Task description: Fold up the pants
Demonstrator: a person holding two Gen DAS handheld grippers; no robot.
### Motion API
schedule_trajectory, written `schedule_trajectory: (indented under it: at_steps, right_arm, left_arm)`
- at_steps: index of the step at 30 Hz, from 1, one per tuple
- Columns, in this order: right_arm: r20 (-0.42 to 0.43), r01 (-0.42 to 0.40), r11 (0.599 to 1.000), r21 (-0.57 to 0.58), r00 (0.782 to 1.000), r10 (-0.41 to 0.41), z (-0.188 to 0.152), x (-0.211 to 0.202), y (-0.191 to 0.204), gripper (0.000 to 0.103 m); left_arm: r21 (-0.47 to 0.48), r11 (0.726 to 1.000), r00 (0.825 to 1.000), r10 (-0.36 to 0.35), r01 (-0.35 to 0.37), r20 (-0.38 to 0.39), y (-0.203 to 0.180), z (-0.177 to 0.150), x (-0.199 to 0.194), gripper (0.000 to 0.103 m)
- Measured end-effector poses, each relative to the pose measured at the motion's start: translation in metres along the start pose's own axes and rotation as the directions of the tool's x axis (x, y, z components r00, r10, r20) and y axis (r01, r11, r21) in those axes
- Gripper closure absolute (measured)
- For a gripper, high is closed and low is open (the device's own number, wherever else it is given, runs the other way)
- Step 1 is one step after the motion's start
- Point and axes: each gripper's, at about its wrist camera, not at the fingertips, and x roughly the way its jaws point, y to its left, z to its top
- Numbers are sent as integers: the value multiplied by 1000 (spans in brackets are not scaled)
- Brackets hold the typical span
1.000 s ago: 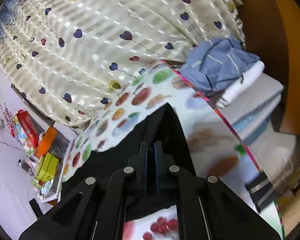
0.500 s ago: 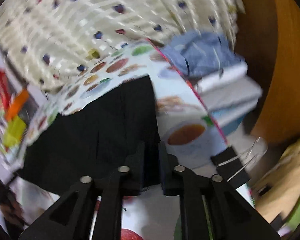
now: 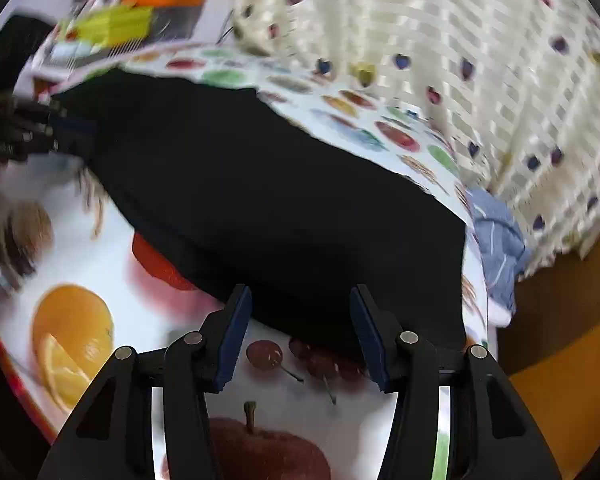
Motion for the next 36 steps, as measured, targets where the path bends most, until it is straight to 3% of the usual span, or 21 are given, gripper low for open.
schedule_trajectory:
  at_steps: [5,6,7,9,10,16,20,21,24,26,29,31,34,36]
  right_arm:
    - [-4,-53,999,6,999,53,5,8,-7,53]
    - [-2,-64,998,2,998,64,6,9,-7,72]
    - [-9,-71,997,-3,997,71,7,10,-6,84]
    - [-6,-62,998,-17,998,62,7,10,-3,98]
    - [1,-66,998,-10,998,66,8,8,-2,100]
    - [87,-82,996,28,993,79,13,-27,2,100]
    - [-15,-131,991,31,991,132,-5,-2,16,100]
    - [19,-137,990,42,991,136,-6,-5,14,98]
    - [1,-173,978,114,985,174,-4,-5,4,93]
    - [37,-210,967,141,978,207,-2,-13,-1,88]
    - [167,-300,924,236,950,265,4,-29,-14,84]
    - [170,-266,922,282,959,224,6,-24,-19,77]
    - [34,-164,941,297,986,161,0,2,-19,75]
    - [28,-140,957,254,990,137,-5,4,-12,73]
  left_arm:
    - [6,1000,1000,-12,12,-5,-3,2,2,57]
    - [7,1000,1000,-12,12,-6,-3,2,3,56]
    - [8,1000,1000,-11,11,-6,-4,2,3,56]
    - [9,1000,1000,-10,10,-6,-4,3,4,56]
    - [8,1000,1000,-10,10,-6,-4,3,4,56]
    - [-16,1000,1000,0,0,22,0,6,-4,56]
    - [-43,999,999,6,-4,33,6,8,-5,56]
    - [-48,999,999,7,-5,31,7,8,-4,56]
    - [-56,998,999,11,-10,30,9,8,-3,56]
    - [-70,997,999,17,-15,37,12,9,-3,56]
    - [-111,993,998,37,-31,46,20,11,-3,56]
    - [-131,991,998,42,-36,42,24,12,0,56]
    - [-143,989,999,45,-42,19,27,9,3,56]
    - [-142,989,999,47,-43,22,28,7,1,56]
